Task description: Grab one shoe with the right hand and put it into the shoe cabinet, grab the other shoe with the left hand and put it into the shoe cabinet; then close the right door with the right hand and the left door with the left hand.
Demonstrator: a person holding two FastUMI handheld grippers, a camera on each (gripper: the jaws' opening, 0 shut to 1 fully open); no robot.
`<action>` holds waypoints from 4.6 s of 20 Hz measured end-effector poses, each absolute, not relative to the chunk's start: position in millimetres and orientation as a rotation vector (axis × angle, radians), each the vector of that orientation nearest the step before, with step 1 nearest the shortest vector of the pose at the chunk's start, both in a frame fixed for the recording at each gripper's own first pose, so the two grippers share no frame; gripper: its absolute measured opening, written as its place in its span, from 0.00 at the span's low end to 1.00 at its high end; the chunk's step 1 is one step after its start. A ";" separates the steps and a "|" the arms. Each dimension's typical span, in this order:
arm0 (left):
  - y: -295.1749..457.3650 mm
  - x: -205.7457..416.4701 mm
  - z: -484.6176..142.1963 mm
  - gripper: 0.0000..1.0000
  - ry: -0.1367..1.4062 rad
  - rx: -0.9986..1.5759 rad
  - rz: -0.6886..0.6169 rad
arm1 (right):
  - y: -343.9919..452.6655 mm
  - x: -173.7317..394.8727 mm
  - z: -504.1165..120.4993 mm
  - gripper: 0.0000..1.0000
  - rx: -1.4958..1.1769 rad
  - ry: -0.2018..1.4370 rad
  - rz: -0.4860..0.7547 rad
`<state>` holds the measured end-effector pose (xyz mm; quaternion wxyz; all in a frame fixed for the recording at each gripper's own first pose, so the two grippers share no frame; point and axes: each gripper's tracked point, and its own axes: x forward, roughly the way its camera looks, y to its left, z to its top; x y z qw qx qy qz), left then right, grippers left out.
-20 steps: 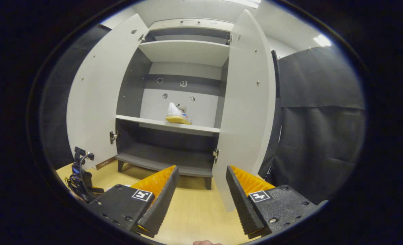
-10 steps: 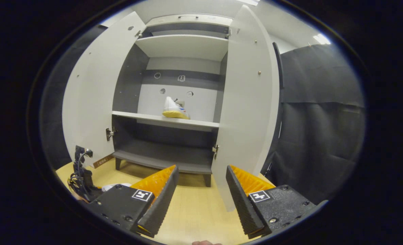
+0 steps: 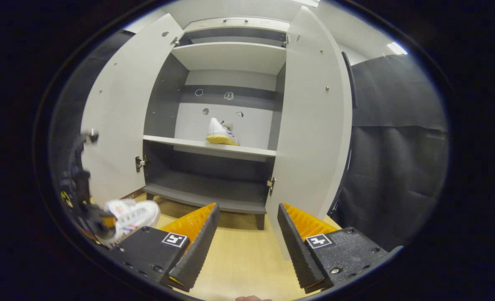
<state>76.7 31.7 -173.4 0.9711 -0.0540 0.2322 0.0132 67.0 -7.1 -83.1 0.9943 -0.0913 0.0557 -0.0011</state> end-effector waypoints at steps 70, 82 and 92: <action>23.6 13.1 -25.4 0.88 0.107 -0.046 0.080 | 11.8 8.1 -60.3 0.97 -0.121 0.046 0.075; -1.6 -20.3 -62.2 0.88 0.155 -0.001 0.041 | -69.1 -20.3 33.0 0.96 -0.054 -0.033 -0.052; -32.9 -32.9 -70.7 0.88 0.189 0.031 -0.035 | -183.0 19.8 123.7 0.98 -0.004 -0.099 -0.200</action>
